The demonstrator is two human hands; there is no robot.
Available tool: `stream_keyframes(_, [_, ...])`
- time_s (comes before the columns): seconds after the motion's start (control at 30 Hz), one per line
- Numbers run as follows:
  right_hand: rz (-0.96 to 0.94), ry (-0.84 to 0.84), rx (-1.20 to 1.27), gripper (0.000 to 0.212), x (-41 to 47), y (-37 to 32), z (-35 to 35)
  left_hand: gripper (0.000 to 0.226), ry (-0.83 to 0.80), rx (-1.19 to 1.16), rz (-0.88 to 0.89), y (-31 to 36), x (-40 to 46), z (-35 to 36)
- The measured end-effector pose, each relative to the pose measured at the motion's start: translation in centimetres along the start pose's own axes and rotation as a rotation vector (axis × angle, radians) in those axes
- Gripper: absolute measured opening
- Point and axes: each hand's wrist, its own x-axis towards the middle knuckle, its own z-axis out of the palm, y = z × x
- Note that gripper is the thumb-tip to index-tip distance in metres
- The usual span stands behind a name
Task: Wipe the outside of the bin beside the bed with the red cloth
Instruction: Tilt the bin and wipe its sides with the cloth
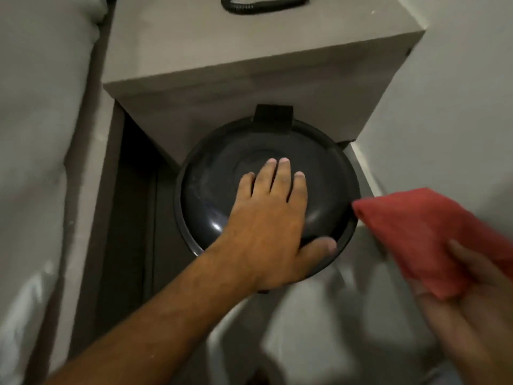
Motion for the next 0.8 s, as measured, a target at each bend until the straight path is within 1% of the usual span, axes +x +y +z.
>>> stream_keyframes(0.07, [-0.034,0.036,-0.087,0.040,1.5,0.6,-0.5,0.139,-0.027,0.057,0.008,0.9,-0.4,1.6])
stream_keyframes(0.1, [-0.035,0.058,-0.135,0.038,2.1,1.2,-0.9,0.149,-0.032,0.079,0.020,1.1,-0.3,2.0])
stream_keyframes(0.17, [-0.048,0.092,-0.186,0.040,2.7,2.1,-0.5,0.157,-0.044,0.144,0.011,1.1,0.1,2.1])
stream_keyframes(0.3, [-0.067,0.157,-0.161,0.045,3.5,3.3,0.6,0.149,-0.063,0.136,-0.014,1.1,-0.2,1.8])
stream_keyframes(0.33, [-0.082,0.221,-0.145,0.044,3.3,3.1,0.4,0.147,-0.073,0.141,-0.006,1.5,-0.2,1.5])
stream_keyframes(0.4, [-0.111,0.278,-0.132,0.044,2.9,3.4,-0.2,0.145,-0.071,0.140,-0.009,1.6,-0.6,1.4])
stream_keyframes(0.47, [-0.126,0.283,-0.150,0.044,2.7,3.7,-1.1,0.144,-0.078,0.146,0.013,1.5,-0.5,1.1])
stream_keyframes(0.53, [-0.137,0.274,-0.194,0.037,3.0,4.3,-2.1,0.144,-0.077,0.123,0.022,0.6,-0.4,0.0])
stream_keyframes(0.6, [-0.164,0.249,-0.240,0.024,3.3,4.8,-2.5,0.137,-0.036,0.005,-0.005,-1.2,-0.3,-1.9])
stream_keyframes(0.63, [-0.171,0.236,-0.264,0.022,3.3,5.0,-2.4,0.129,-0.004,-0.088,-0.024,-2.1,-0.2,-2.8])
stream_keyframes(0.7, [-0.173,0.226,-0.312,0.027,3.1,5.5,-2.1,0.110,0.036,-0.265,-0.029,-3.6,-0.3,-4.0])
stream_keyframes(0.73, [-0.173,0.206,-0.334,0.031,2.8,6.0,-1.8,0.109,0.039,-0.318,-0.023,-4.2,-0.5,-4.2])
stream_keyframes(0.8, [-0.178,0.141,-0.413,0.027,2.5,7.2,-1.6,0.116,0.019,-0.344,-0.016,-5.2,-0.9,-4.0])
